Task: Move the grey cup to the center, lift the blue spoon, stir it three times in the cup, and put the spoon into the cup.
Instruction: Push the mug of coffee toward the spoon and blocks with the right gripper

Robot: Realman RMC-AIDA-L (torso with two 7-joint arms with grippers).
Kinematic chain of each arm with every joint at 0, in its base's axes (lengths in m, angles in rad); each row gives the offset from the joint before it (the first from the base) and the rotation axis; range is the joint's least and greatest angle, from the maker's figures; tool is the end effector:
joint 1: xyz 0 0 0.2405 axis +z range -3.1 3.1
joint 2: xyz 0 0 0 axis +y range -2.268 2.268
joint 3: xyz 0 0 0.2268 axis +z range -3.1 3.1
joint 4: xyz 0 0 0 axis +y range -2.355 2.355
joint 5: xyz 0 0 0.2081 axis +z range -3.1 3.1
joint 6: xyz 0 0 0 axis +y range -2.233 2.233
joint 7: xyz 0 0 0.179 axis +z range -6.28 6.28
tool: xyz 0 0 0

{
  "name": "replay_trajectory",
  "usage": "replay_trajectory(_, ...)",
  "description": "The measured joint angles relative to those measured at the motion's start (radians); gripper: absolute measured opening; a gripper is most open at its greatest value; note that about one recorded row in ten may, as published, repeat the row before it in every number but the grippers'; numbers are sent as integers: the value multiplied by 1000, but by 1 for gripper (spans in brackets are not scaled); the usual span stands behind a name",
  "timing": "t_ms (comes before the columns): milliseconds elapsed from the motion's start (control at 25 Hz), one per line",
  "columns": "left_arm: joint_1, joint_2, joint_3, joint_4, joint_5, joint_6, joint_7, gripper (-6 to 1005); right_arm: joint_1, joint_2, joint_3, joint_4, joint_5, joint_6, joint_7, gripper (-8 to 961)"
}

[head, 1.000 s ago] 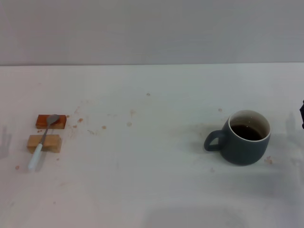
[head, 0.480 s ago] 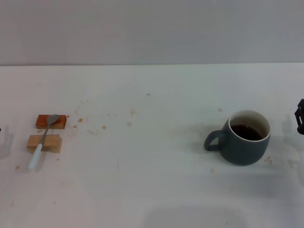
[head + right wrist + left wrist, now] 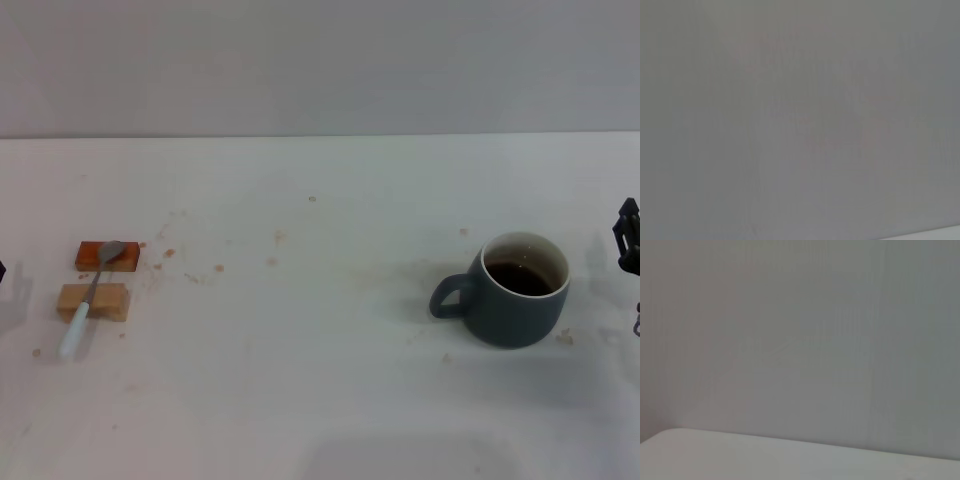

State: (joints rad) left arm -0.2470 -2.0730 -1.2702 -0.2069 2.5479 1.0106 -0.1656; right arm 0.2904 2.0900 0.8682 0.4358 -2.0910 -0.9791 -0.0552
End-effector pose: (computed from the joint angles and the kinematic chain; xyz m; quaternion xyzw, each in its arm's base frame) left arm -0.3858 0.3057 0.0238 -0.6104 -0.3504 -0.2231 0.6744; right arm 0.3143 0.3378 -0.0202 -0.6348 0.3341 0.2720 0.6414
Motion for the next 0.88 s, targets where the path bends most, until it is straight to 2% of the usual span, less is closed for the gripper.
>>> replay_trajectory(880,-8,2,-18,3,-14,-8,0,702,9,0,-12,-5,0,2,0,521)
